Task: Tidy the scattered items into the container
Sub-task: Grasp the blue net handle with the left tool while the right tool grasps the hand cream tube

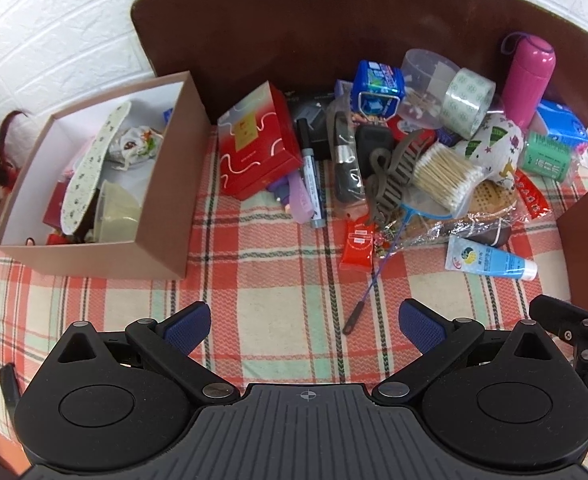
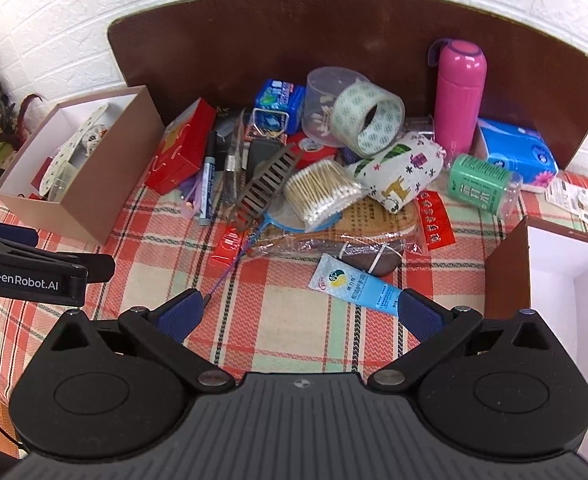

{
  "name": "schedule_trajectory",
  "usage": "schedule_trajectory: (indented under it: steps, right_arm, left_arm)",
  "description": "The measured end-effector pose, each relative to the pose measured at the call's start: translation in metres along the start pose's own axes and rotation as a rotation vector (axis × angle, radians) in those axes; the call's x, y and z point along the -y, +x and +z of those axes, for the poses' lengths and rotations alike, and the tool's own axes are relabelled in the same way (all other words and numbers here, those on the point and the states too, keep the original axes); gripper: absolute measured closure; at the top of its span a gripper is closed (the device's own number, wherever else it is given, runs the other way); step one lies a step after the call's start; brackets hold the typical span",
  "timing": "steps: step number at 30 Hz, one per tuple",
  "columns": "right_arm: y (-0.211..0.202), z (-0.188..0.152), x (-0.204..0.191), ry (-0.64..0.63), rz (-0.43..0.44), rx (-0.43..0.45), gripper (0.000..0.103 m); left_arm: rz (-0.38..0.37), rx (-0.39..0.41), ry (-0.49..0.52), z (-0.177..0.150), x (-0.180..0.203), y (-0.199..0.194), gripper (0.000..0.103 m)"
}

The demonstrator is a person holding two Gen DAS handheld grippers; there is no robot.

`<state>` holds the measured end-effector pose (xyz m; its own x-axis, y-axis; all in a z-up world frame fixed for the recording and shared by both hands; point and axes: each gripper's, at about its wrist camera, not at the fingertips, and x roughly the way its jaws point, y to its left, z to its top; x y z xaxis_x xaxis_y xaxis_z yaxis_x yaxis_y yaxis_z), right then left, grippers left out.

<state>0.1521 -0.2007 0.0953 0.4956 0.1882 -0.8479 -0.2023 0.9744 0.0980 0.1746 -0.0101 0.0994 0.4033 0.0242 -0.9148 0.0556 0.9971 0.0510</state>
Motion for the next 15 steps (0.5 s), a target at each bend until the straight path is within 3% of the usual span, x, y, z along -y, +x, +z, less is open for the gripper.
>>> schedule_trajectory:
  steps: [15]
  right_arm:
    - [0.058, 0.015, 0.021, 0.043, 0.002, -0.077, 0.0]
  left_arm:
    - [0.011, -0.066, 0.027, 0.023, 0.016, 0.058, 0.0]
